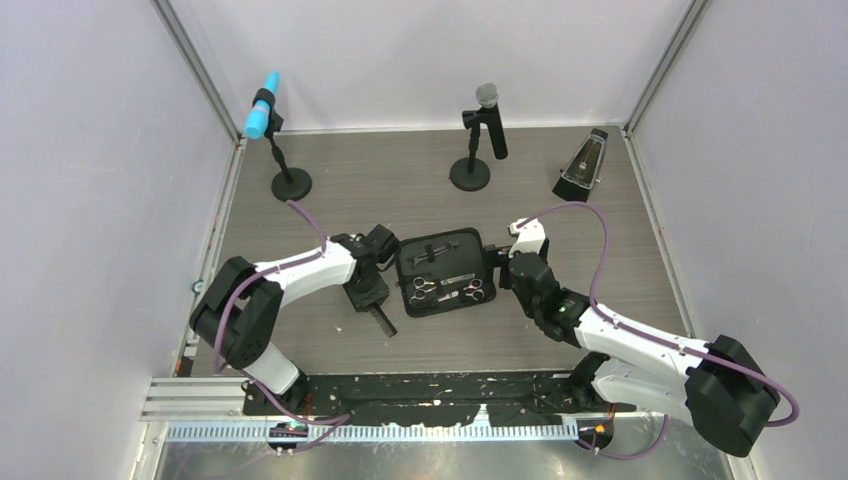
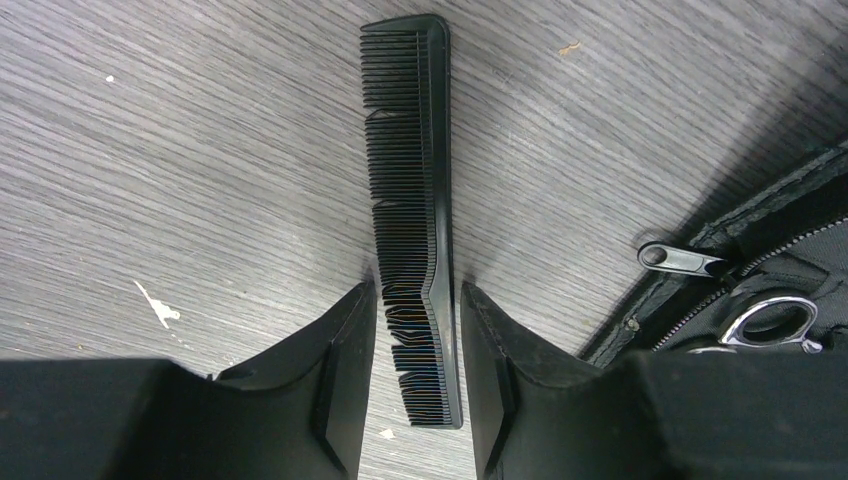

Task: Sort the hair-cutting tools
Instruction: Move the comb to the center of the board.

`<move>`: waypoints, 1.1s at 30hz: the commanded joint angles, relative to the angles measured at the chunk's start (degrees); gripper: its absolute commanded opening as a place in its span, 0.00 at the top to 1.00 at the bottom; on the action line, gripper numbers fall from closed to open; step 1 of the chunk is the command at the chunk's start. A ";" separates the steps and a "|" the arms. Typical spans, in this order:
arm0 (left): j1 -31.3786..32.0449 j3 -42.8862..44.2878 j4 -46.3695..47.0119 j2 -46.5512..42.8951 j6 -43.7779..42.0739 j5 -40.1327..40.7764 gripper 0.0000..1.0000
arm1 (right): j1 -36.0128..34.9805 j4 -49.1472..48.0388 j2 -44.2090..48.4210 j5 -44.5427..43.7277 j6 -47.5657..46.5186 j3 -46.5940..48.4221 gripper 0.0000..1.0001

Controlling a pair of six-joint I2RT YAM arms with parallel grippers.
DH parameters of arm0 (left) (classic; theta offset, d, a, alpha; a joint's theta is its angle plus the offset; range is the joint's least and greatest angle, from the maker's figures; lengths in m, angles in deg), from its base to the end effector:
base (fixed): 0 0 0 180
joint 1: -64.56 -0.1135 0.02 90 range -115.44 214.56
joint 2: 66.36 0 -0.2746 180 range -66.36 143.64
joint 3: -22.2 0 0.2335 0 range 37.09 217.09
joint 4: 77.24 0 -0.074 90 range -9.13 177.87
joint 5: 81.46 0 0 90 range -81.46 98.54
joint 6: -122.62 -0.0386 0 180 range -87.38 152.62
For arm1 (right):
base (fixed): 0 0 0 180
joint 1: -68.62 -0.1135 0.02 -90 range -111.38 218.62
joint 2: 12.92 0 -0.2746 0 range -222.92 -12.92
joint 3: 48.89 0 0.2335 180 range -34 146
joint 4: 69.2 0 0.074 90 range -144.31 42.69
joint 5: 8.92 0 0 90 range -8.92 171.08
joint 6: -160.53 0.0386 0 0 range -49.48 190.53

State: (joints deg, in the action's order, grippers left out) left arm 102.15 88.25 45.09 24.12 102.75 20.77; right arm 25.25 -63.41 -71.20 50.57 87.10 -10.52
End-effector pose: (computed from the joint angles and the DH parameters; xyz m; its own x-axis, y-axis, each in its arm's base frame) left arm 0.2033 -0.1462 0.1809 -0.8057 -0.5396 -0.2440 -0.5434 0.8375 -0.0579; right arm 0.1529 0.1175 0.2211 -0.3760 -0.0172 -0.9264 -0.1584 0.9863 0.0460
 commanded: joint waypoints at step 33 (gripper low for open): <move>0.63 -2.79 1.21 -0.47 2.43 1.16 0.62 | 0.13 -3.20 -0.08 0.07 -0.59 0.07 0.12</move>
State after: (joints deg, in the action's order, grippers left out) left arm 102.50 86.04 44.43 21.28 104.39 22.28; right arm 25.25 -63.76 -71.44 51.01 86.93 -10.54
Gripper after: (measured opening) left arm 0.378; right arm 0.879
